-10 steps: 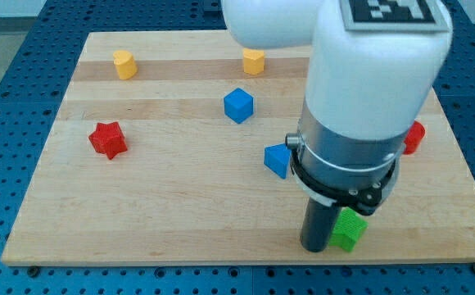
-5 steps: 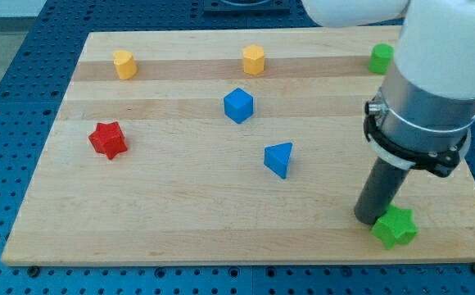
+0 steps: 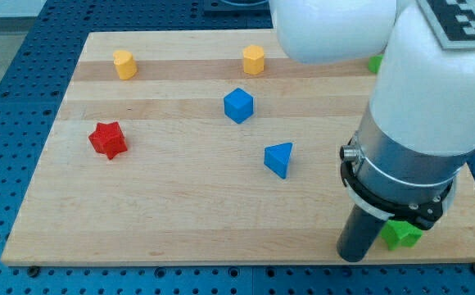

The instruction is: Move green star towards bottom right of the board

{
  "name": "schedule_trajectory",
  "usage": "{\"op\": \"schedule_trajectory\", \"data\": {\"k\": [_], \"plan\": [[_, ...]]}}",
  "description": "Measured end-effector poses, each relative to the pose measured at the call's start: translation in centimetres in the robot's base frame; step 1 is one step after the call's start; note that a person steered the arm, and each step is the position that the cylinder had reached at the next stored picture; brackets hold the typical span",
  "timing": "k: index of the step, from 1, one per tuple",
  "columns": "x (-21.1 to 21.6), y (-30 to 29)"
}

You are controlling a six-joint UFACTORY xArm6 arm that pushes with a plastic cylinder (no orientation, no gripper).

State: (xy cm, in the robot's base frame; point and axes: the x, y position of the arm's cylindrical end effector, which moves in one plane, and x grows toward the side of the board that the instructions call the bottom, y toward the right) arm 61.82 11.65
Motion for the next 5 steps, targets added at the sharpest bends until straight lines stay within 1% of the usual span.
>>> {"op": "schedule_trajectory", "data": {"k": [1, 2, 4, 5], "plan": [[-0.1, 0.8], [-1.7, 4.3], [-2.1, 4.5], [-3.3, 5.0]]}}
